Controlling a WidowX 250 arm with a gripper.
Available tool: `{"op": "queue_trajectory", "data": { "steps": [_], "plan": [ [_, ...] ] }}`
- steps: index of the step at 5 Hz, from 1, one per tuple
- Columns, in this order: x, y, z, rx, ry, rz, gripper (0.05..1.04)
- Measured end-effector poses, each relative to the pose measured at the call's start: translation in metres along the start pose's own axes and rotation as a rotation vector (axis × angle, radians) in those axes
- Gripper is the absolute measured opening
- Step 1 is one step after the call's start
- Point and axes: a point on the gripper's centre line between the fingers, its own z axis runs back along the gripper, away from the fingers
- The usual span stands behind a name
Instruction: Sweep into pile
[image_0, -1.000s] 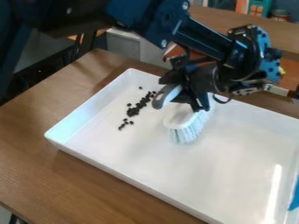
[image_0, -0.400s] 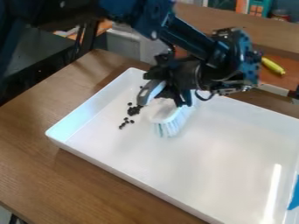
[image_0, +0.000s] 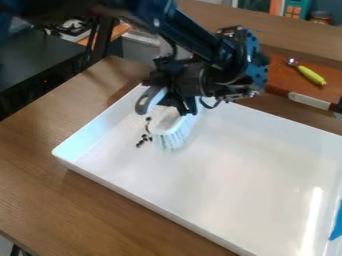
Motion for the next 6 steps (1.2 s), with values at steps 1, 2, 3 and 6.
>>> {"op": "queue_trajectory", "data": {
  "steps": [1,2,3,6],
  "plan": [
    [-0.004,0.007,-0.009,0.015,-0.006,0.005,0.469],
    [-0.006,0.009,-0.012,0.015,-0.016,0.001,0.469],
    [-0.01,0.008,-0.004,-0.048,-0.02,-0.001,0.469],
    [-0.014,-0.037,0.116,-0.202,-0.161,-0.126,0.469]
  ]
}}
